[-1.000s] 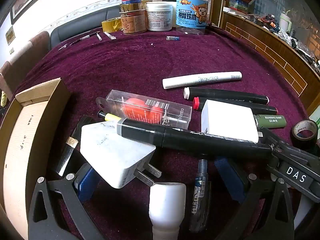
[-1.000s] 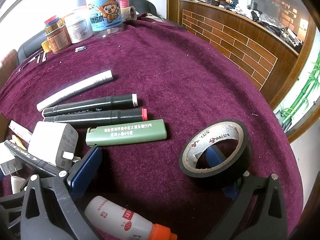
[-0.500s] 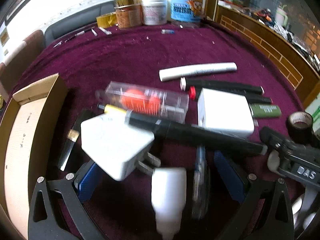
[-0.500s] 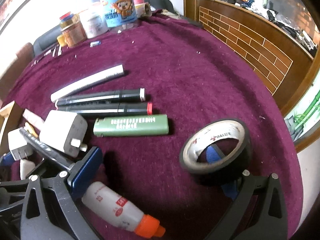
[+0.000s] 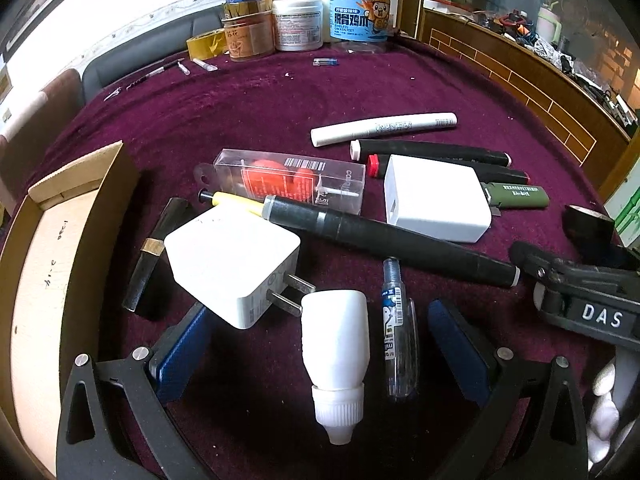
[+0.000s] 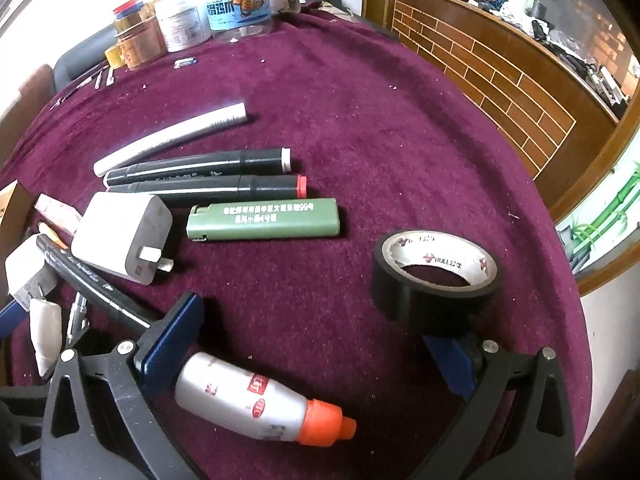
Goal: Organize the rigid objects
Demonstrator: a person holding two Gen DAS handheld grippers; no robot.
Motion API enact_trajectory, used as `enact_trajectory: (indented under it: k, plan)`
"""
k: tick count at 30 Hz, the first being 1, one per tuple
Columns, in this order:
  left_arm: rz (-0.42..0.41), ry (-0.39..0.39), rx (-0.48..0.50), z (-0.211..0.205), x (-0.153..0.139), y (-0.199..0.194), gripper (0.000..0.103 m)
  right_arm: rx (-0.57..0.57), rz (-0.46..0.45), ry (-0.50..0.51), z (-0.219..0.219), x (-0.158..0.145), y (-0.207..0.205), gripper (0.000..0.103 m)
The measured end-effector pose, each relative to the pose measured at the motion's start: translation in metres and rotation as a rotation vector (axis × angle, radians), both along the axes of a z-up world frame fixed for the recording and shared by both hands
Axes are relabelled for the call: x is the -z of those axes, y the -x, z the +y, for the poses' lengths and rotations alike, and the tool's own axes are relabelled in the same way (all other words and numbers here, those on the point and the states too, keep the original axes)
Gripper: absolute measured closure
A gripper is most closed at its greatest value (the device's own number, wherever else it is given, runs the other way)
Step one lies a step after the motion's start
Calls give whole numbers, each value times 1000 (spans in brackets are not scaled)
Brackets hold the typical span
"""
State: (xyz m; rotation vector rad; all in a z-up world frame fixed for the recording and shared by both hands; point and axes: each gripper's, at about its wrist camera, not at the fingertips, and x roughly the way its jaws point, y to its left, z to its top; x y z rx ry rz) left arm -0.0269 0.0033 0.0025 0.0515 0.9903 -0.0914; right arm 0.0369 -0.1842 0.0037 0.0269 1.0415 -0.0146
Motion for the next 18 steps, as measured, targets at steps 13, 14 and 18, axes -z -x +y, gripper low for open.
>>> enact_trajectory:
  k: [13, 14, 18]
  plan:
    - [36, 3, 13, 5, -2, 4, 2, 101, -548, -57, -25, -92, 75, 1]
    - [45, 23, 21, 8, -4, 8, 3, 109, -513, -63, -26, -89, 68, 1]
    - [-40, 113, 16, 40, -34, 33, 4, 113, -427, -115, -38, -67, 39, 1]
